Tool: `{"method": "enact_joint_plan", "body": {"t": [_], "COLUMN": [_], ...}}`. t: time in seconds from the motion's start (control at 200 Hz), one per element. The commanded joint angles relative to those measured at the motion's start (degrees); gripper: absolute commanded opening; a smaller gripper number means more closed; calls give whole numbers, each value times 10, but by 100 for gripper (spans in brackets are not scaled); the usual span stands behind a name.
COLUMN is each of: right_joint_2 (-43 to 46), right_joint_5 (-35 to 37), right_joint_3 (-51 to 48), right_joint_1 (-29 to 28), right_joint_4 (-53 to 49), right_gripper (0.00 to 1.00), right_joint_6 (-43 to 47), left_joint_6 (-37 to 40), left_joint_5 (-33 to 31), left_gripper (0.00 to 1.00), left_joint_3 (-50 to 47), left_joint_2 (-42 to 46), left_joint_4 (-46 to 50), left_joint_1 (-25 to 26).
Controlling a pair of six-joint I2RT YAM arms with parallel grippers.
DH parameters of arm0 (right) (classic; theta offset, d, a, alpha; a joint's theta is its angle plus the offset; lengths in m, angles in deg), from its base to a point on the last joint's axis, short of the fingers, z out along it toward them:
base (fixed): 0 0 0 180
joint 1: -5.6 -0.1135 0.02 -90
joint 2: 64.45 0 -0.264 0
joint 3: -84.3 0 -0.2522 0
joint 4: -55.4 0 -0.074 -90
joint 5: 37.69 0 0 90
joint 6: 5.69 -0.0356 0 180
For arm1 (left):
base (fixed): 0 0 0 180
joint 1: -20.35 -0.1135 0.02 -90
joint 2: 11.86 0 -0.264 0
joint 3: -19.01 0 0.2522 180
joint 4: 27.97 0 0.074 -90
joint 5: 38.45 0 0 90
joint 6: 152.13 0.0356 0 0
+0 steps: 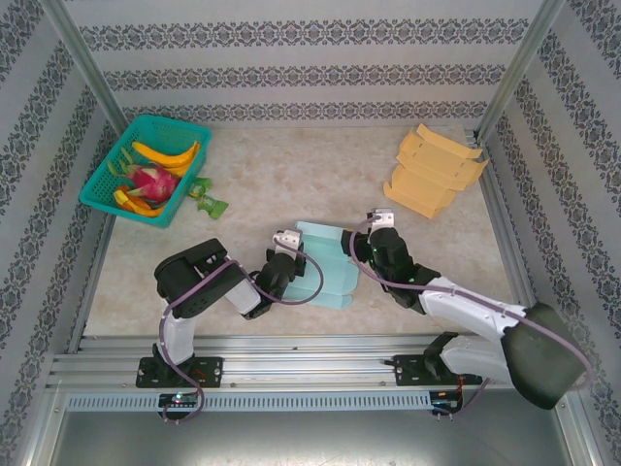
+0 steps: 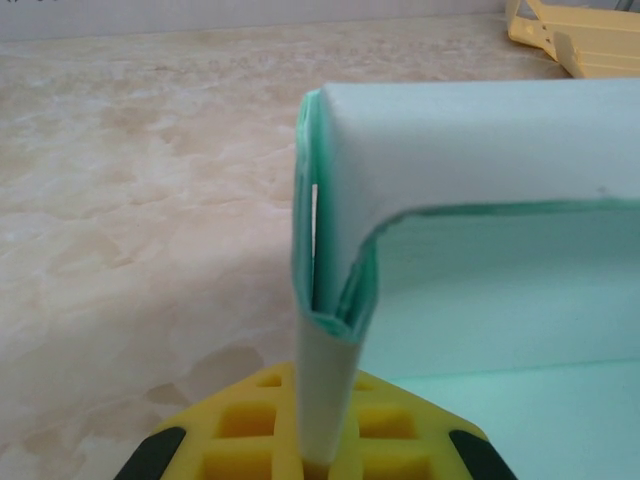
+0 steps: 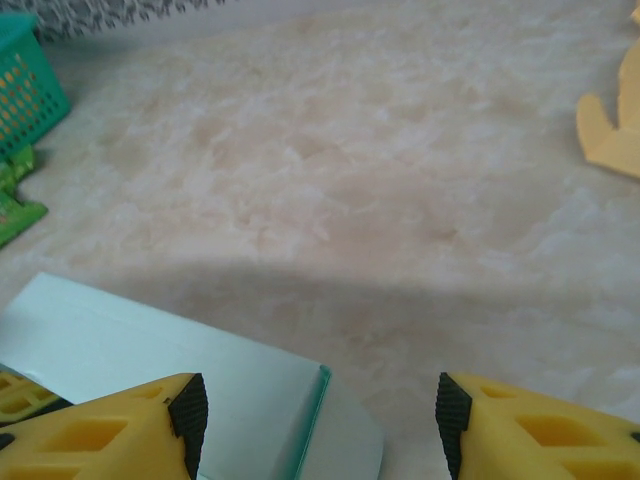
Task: Fold the paper box
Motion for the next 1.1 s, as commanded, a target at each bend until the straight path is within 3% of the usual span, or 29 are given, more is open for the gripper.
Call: {"method": "enact_joint_plan", "body": {"t": [0.0,0.31,0.505,0.634,0.719,0.834,1.099], "right_joint_2": [-29,-76,16,134,221,316,355], "right_joint_5": [-8,40,16,13,3,-4,-25], "right_joint_3": [15,-22,-6,36,41,49,87], "right_joint_1": [3,6,5,5,11,31,92], "right_joint_4": [9,31,-31,-161,-188,-198,-243], "right_gripper": [64,63,63,64,66,79,88], "right_joint_6": [-7,-5,-7,-7,-23,-13,78], "left_joint_6": [17,34,49,51,24,-17,-26], "left_joint_5": [6,12,-5,-15,-20,22,38], "left_gripper": [0,0,0,0,0,0,0], "left_joint_3": [7,25,50,84,111,176,267], "left_joint_2": [-14,-34,-17,16,39,69,127], "left_joint_4": [-17,-9,45,150,241,422,712], "left_joint_1": [-6,-6,-6,-6,-8,-15,-17]}}
